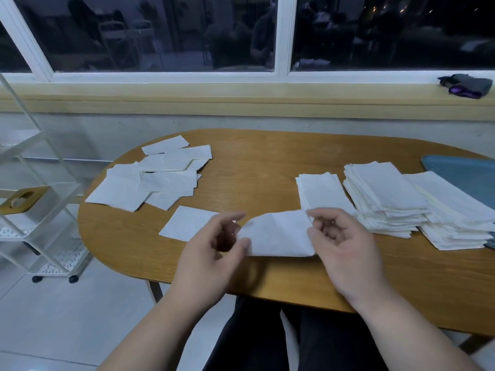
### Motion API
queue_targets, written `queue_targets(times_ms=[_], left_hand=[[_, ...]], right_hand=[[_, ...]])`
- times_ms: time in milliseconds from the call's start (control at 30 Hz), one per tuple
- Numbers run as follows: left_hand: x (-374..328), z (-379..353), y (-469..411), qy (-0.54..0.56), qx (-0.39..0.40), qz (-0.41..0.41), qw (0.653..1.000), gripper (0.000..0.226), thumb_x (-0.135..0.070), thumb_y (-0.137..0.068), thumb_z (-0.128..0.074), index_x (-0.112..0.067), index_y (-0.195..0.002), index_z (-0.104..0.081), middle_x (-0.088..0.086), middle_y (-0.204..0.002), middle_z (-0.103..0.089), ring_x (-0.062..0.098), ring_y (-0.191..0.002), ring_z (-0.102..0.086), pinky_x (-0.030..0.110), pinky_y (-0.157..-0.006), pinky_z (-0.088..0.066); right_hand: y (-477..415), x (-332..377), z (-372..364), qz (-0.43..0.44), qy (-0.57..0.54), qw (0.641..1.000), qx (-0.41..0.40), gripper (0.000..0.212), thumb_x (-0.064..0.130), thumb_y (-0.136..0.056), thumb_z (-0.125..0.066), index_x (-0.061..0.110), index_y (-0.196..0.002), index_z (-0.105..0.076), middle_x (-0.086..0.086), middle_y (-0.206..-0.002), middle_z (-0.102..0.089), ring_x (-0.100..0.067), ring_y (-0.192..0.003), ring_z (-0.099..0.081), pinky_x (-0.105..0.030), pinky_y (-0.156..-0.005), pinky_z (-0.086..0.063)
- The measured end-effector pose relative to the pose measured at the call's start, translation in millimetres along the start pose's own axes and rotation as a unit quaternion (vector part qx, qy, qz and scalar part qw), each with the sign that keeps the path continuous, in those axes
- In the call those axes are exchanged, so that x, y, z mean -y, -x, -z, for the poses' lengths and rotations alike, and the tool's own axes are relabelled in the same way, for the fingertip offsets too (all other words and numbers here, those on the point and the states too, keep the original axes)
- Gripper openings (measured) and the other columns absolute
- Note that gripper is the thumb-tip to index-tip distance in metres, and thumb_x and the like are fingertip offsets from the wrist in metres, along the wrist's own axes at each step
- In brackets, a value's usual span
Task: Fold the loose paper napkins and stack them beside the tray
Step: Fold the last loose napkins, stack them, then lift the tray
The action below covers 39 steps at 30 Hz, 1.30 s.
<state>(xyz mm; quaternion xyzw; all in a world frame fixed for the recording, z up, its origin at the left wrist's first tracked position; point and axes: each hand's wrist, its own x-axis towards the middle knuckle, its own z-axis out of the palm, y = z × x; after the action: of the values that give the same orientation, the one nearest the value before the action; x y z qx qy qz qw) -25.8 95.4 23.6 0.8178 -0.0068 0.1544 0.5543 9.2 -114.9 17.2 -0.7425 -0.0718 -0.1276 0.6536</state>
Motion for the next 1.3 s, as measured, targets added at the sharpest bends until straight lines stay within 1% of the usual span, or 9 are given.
queue_targets(times_ms=[100, 200, 333, 467, 633, 833, 967, 1133, 1300], left_hand=[[-14, 5, -9, 0.063, -0.023, -0.001, 0.998, 0.037, -0.010, -0.089, -0.071, -0.041, -0.107, -0.065, -0.018, -0.086, -0.062, 0.006, -0.069, -0.060, 0.015, -0.065, -0.049], [-13, 4, -20, 0.051, -0.031, 0.018, 0.998, 0.036, -0.015, -0.090, -0.070, -0.044, -0.110, -0.063, -0.018, -0.090, -0.063, 0.008, -0.067, -0.059, 0.021, -0.064, -0.049], [4, -3, -30, -0.044, -0.004, 0.065, 0.997, 0.033, -0.023, -0.091, -0.067, -0.045, -0.114, -0.059, -0.025, -0.092, -0.061, -0.001, -0.062, -0.057, 0.007, -0.059, -0.042], [23, -9, -30, -0.070, 0.027, 0.090, 0.993, 0.038, -0.020, -0.089, -0.067, -0.044, -0.116, -0.057, -0.015, -0.088, -0.063, 0.000, -0.073, -0.060, 0.007, -0.064, -0.042], [29, -8, -33, 0.016, 0.011, 0.117, 0.993, 0.049, -0.007, -0.088, -0.067, -0.039, -0.123, -0.056, -0.007, -0.093, -0.069, 0.010, -0.077, -0.064, 0.009, -0.064, -0.045], [28, -5, -44, 0.133, 0.007, 0.096, 0.986, 0.059, 0.003, -0.087, -0.069, -0.035, -0.129, -0.053, -0.006, -0.093, -0.069, 0.011, -0.076, -0.060, 0.033, -0.073, -0.049], [30, -3, -37, 0.069, 0.010, 0.077, 0.995, 0.055, 0.001, -0.085, -0.071, -0.036, -0.123, -0.057, -0.009, -0.081, -0.065, 0.008, -0.077, -0.061, 0.023, -0.077, -0.047], [34, 8, -18, -0.014, 0.057, 0.040, 0.997, 0.043, -0.004, -0.088, -0.071, -0.043, -0.106, -0.066, -0.016, -0.087, -0.064, 0.001, -0.070, -0.058, 0.012, -0.068, -0.045], [45, 20, -17, -0.162, 0.124, -0.104, 0.973, 0.058, 0.014, -0.082, -0.057, -0.040, -0.098, -0.069, -0.022, -0.099, -0.065, 0.003, -0.102, -0.060, 0.012, -0.085, -0.044]], right_hand=[[-11, 22, 1, 0.012, -0.035, 0.999, -0.014, 0.031, -0.001, -0.090, -0.065, 0.029, -0.095, -0.071, 0.010, -0.080, -0.061, -0.014, -0.052, -0.048, -0.021, -0.052, -0.040], [-21, 24, -2, 0.006, 0.003, 1.000, -0.003, 0.028, 0.003, -0.090, -0.066, 0.030, -0.097, -0.070, 0.011, -0.083, -0.061, -0.011, -0.047, -0.048, -0.016, -0.050, -0.039], [-29, 3, -11, -0.028, 0.073, 0.997, 0.021, 0.026, 0.006, -0.091, -0.065, 0.031, -0.098, -0.068, 0.015, -0.082, -0.062, -0.007, -0.048, -0.048, -0.014, -0.052, -0.042], [-34, -17, -12, -0.057, 0.110, 0.992, 0.040, 0.027, 0.005, -0.091, -0.065, 0.030, -0.099, -0.069, 0.007, -0.082, -0.064, -0.002, -0.053, -0.049, -0.012, -0.053, -0.043], [-32, -20, -10, -0.063, 0.084, 0.993, 0.059, 0.034, -0.005, -0.089, -0.063, 0.027, -0.099, -0.070, 0.006, -0.085, -0.062, 0.001, -0.068, -0.054, -0.012, -0.064, -0.047], [-22, -24, -3, -0.013, 0.064, 0.995, 0.074, 0.054, -0.013, -0.087, -0.062, 0.038, -0.107, -0.066, 0.012, -0.083, -0.061, -0.009, -0.084, -0.061, -0.019, -0.082, -0.049], [-12, -33, 5, 0.022, 0.117, 0.987, 0.109, 0.077, -0.011, -0.088, -0.062, 0.061, -0.115, -0.056, 0.012, -0.088, -0.059, -0.013, -0.094, -0.061, -0.020, -0.093, -0.047], [1, -36, 17, 0.077, 0.198, 0.964, 0.159, 0.099, -0.017, -0.082, -0.058, 0.073, -0.120, -0.045, 0.013, -0.094, -0.057, -0.013, -0.094, -0.058, -0.008, -0.083, -0.042], [6, -41, 25, 0.111, 0.235, 0.942, 0.212, 0.097, -0.016, -0.069, -0.044, 0.066, -0.122, -0.049, 0.021, -0.103, -0.054, -0.008, -0.106, -0.055, -0.008, -0.091, -0.038]])
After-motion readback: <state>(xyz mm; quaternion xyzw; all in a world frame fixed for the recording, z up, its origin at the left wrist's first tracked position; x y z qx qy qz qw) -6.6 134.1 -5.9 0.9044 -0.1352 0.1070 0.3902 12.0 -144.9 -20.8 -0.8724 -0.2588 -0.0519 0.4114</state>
